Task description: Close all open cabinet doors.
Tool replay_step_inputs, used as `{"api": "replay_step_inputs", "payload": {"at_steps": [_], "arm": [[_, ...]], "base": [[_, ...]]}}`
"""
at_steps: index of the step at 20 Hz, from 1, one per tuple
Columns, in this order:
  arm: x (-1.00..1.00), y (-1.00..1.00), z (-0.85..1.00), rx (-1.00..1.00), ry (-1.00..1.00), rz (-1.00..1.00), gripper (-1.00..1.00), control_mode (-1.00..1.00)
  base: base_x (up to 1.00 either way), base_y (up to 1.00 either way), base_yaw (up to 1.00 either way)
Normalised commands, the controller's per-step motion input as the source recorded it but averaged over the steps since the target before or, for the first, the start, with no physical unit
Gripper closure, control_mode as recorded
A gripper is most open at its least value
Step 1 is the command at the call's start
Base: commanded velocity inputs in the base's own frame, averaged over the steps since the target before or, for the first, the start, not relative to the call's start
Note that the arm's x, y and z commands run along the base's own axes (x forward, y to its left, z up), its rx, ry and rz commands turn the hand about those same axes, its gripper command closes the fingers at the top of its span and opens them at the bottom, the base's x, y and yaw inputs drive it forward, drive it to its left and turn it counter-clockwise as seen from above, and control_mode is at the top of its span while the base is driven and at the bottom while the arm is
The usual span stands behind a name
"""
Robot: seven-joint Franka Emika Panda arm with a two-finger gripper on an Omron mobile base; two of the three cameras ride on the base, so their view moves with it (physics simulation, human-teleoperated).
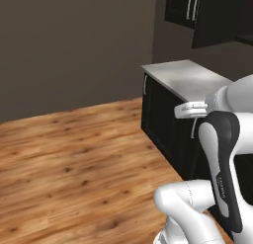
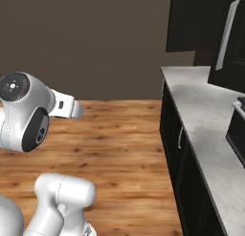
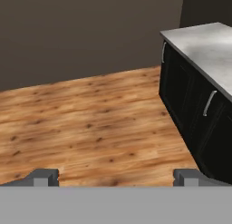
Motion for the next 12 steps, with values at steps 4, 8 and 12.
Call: {"api": "replay_step_inputs", "payload": {"at_steps": [4, 8, 12], "arm": [[0.00, 0.00, 0.00, 0.00, 0.00, 0.00, -1.00, 1.00], [0.00, 0.00, 0.00, 0.00, 0.00, 0.00, -1.00, 1.00], [0.00, 0.00, 0.00, 0.00, 0.00, 0.00, -1.00, 1.00]], "base": [[0.63, 0.00, -0.28], [0.61, 0.00, -0.32], [0.54, 0.00, -0.39]]}}
